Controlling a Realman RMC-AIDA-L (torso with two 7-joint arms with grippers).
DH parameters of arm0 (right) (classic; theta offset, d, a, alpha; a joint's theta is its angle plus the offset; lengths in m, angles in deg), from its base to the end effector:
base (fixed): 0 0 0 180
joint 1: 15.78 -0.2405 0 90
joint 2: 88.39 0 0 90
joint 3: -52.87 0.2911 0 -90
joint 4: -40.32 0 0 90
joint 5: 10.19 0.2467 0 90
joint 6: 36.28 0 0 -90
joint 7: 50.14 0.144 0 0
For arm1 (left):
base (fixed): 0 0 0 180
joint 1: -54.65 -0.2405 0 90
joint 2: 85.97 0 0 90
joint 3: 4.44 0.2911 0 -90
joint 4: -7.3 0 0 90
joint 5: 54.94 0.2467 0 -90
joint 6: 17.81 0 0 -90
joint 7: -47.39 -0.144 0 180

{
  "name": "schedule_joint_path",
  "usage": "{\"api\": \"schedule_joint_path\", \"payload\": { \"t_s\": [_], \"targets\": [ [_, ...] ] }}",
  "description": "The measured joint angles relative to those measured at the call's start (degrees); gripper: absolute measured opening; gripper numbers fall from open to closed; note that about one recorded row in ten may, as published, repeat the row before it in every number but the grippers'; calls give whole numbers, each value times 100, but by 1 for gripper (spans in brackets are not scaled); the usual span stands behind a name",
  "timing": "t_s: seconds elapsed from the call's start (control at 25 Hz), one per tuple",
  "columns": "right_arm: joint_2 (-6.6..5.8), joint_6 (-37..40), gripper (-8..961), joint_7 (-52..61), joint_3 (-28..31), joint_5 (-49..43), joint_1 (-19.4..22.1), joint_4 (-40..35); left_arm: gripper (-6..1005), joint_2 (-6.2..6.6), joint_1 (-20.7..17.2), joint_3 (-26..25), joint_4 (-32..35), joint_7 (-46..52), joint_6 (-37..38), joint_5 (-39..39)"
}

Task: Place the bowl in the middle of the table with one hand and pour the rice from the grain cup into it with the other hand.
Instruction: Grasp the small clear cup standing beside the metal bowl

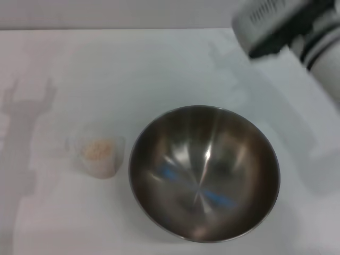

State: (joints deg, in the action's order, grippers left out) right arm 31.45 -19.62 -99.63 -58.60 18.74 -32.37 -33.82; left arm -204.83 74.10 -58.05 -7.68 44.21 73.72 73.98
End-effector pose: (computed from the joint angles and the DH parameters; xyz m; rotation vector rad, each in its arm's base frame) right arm 0.1400 0.4182 -0.0438 -1.7885 -0.2164 0.3872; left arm -0.3530 0.3233 -0.0010 -1.2743 -0.1575 -0.8629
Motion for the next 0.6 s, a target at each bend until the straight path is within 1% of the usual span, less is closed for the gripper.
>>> {"api": "schedule_joint_path", "payload": {
  "t_s": [0.04, 0.08, 0.12, 0.16, 0.2, 0.24, 0.28, 0.32, 0.36, 0.4, 0.44, 0.48, 0.6],
  "targets": [
    [2, 1765, 501, 219, -507, 143, 76, 775, 785, 1, -20, 3, 2, 3, -1, 3],
    [3, 3509, 501, 657, -972, 462, 24, 1632, 785, 6, -48, 8, 1, 4, -2, 12],
    [3, 3509, 501, 657, -972, 462, 24, 1632, 785, 6, -48, 8, 1, 4, -2, 12],
    [3, 4227, 501, 1018, -1201, 702, -54, 2119, 785, 10, -77, 24, -12, 7, -3, 39],
    [3, 4227, 501, 1018, -1201, 702, -54, 2119, 785, 10, -77, 24, -12, 7, -3, 39],
    [3, 5453, 501, 1940, -1579, 1236, -185, 2959, 785, 11, -88, 34, -16, 11, -3, 42],
    [3, 5453, 501, 1940, -1579, 1236, -185, 2959, 785, 12, -103, 51, -22, 26, -3, 48],
    [3, 6167, 501, 3016, -1779, 1617, -256, 3605, 785, 13, -117, 76, -23, 59, -2, 47],
    [3, 6167, 501, 3016, -1779, 1617, -256, 3605, 785, 15, -135, 114, -15, 120, 1, 50],
    [1, 6410, 501, 3764, -1807, 1728, -272, 3978, 785, 20, -170, 177, 0, 240, 10, 53],
    [-9, 6584, 501, 4909, -1780, 1786, -301, 4578, 785, 31, -246, 279, 15, 422, 26, 53],
    [-9, 6584, 501, 4909, -1780, 1786, -301, 4578, 785, 31, -246, 279, 15, 422, 26, 53],
    [-38, 6679, 501, 6535, -1667, 1791, -371, 5559, 785, 38, -356, 362, 17, 566, 48, 55]
  ]
}}
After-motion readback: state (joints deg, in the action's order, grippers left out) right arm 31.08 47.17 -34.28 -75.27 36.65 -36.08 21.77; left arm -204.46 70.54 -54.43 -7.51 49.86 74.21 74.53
